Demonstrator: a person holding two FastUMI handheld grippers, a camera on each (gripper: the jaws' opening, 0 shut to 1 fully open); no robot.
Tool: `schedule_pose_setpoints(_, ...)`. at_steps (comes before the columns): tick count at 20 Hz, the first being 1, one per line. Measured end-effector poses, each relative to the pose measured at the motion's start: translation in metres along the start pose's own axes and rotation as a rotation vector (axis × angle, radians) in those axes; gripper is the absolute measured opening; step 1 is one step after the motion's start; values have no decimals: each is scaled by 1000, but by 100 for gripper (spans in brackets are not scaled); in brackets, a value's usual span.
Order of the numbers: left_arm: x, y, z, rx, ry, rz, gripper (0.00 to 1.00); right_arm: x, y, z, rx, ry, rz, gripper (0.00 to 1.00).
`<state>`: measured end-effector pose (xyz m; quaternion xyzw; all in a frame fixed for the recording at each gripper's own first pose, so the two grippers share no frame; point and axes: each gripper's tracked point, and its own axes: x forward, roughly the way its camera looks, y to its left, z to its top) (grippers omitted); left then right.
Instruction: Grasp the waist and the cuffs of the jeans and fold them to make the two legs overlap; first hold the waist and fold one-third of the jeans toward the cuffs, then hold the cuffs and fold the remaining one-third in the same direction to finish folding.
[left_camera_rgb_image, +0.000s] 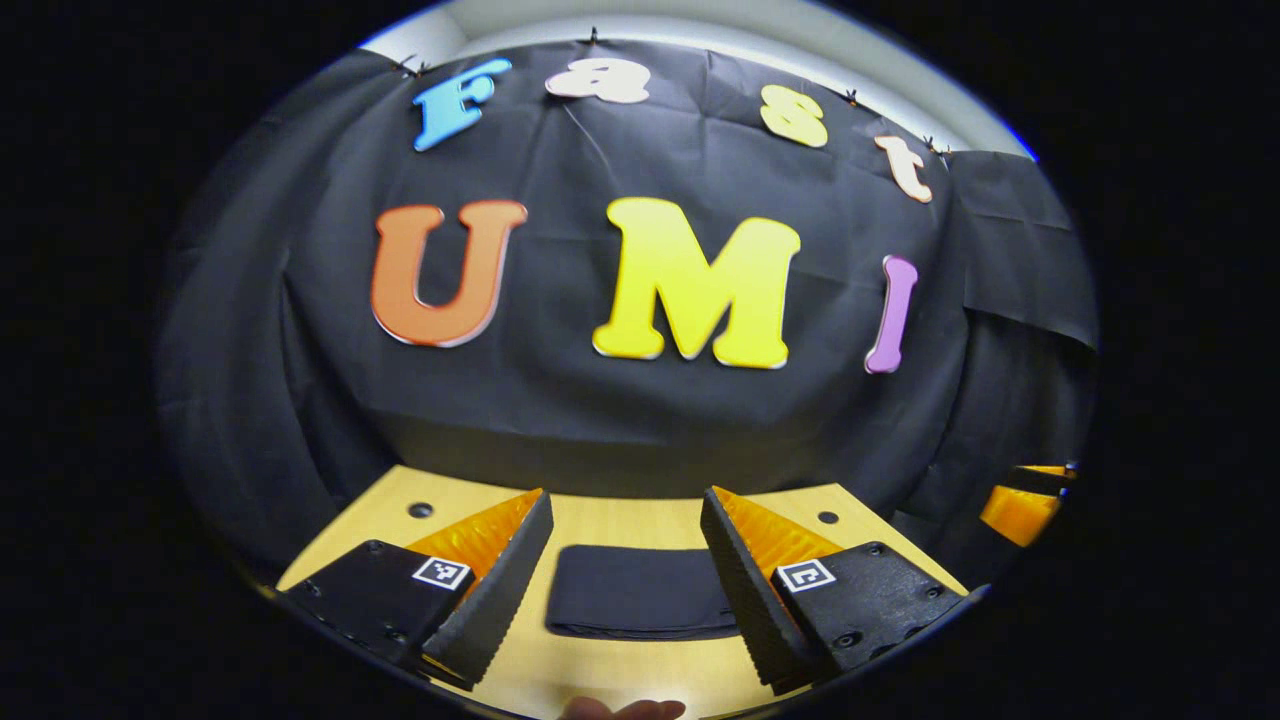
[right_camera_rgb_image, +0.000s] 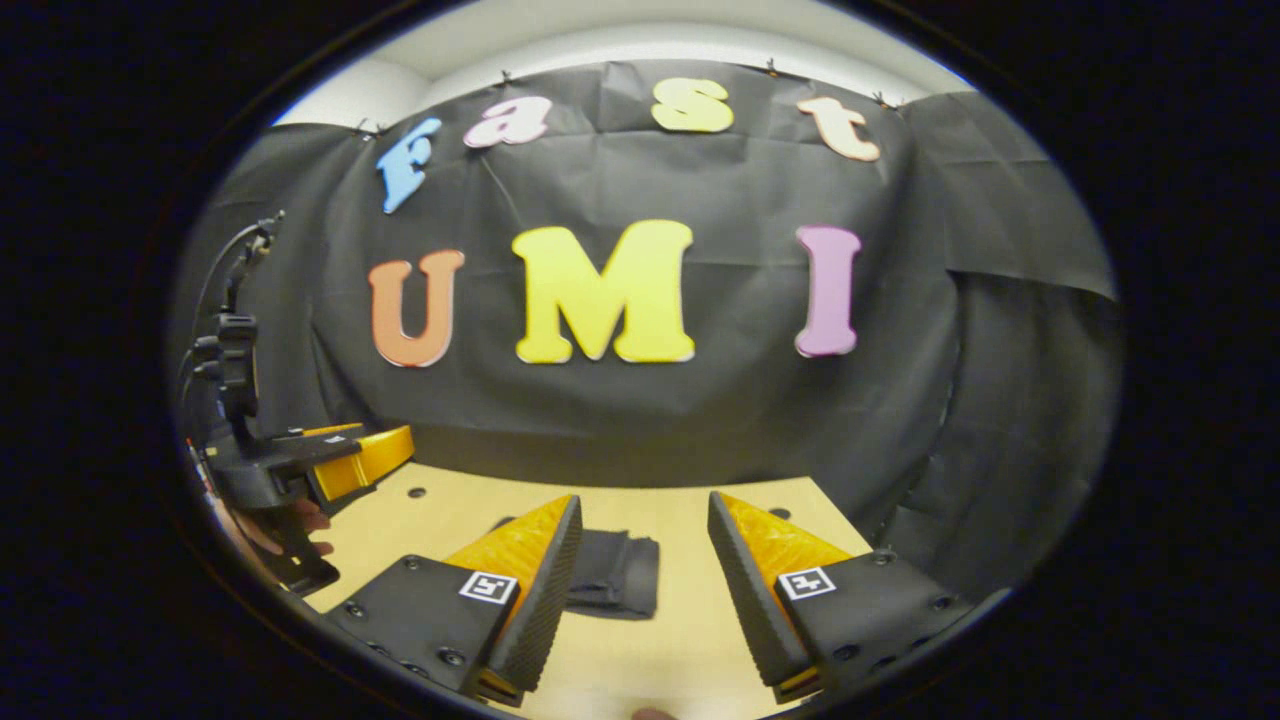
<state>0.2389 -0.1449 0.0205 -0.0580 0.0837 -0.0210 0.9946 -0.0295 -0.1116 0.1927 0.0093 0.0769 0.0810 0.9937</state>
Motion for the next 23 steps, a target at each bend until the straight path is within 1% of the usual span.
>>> schedule_pose_setpoints(1,-16,7,13,3,-30,16,95,-2,16,9,-4,-25,30,75)
schedule_pose_setpoints(3,-40,27,23,11,-65,38,95,-5,44,16,-15,-44,77,80)
schedule_pose_setpoints(4,-53,36,25,19,-79,56,95,-11,54,17,-16,-49,94,75)
schedule_pose_setpoints(5,-63,42,28,27,-98,75,95,-14,62,18,-13,-53,101,80)
schedule_pose_setpoints(6,-73,45,31,32,-112,86,95,-13,64,18,-8,-58,103,80)
schedule_pose_setpoints(8,-87,46,30,45,-116,92,95,-20,71,12,-6,-57,86,81)
schedule_pose_setpoints(9,-93,45,26,47,-113,89,95,-25,72,10,-13,-62,78,74)
schedule_pose_setpoints(10,-99,45,23,49,-111,85,95,-29,74,11,-20,-74,68,81)
schedule_pose_setpoints(11,-102,44,19,50,-107,84,95,-34,73,13,-27,-88,50,78)
schedule_pose_setpoints(12,-106,44,16,48,-101,81,95,-37,73,12,-30,-100,37,77)
schedule_pose_setpoints(16,-111,44,19,48,-108,66,95,-49,74,16,-33,-133,-2,78)
schedule_pose_setpoints(18,-113,43,20,46,-114,52,95,-53,79,16,-19,-137,-8,78)
schedule_pose_setpoints(23,-115,45,22,42,-118,28,95,-60,89,16,-42,-147,-13,78)
